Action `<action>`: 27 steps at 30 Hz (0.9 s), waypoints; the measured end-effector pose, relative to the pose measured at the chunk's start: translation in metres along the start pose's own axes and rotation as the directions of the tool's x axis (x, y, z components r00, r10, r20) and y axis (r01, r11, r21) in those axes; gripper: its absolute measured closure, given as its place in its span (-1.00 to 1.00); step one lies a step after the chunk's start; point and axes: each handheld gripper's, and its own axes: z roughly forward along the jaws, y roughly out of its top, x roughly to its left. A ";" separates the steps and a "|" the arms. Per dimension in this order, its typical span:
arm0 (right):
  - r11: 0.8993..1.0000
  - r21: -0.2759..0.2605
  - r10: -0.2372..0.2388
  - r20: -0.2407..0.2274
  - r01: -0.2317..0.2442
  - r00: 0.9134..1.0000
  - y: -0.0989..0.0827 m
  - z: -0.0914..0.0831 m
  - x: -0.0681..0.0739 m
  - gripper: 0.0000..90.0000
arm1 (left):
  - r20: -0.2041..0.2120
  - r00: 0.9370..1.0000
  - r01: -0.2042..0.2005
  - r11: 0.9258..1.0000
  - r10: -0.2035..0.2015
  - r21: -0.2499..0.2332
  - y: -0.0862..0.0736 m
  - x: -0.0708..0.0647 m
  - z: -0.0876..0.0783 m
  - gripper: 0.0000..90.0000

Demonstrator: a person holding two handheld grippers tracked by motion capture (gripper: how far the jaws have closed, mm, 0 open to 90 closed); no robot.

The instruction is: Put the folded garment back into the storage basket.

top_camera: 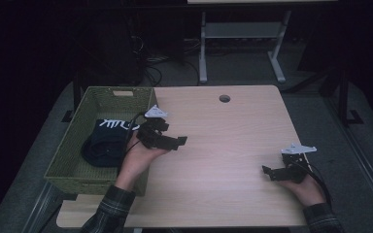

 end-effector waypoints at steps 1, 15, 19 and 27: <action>1.000 0.000 0.000 0.000 0.000 1.000 0.000 0.000 0.000 -0.94 | -0.005 1.000 -0.009 1.000 0.009 0.003 -0.001 -0.003 0.003 -0.70; 1.000 0.001 0.000 0.000 0.000 1.000 0.000 0.000 0.000 -0.94 | 0.006 0.999 -0.051 0.998 0.051 0.028 -0.038 -0.031 0.047 -0.70; 1.000 0.001 0.000 0.000 0.000 1.000 0.000 0.000 0.000 -0.94 | 0.007 0.998 -0.066 0.997 0.065 0.047 -0.048 -0.034 0.057 -0.70; 1.000 0.000 -0.001 0.000 0.001 1.000 0.000 0.000 0.000 -0.94 | -0.009 0.997 -0.071 0.993 0.072 0.091 -0.067 -0.031 0.076 -0.70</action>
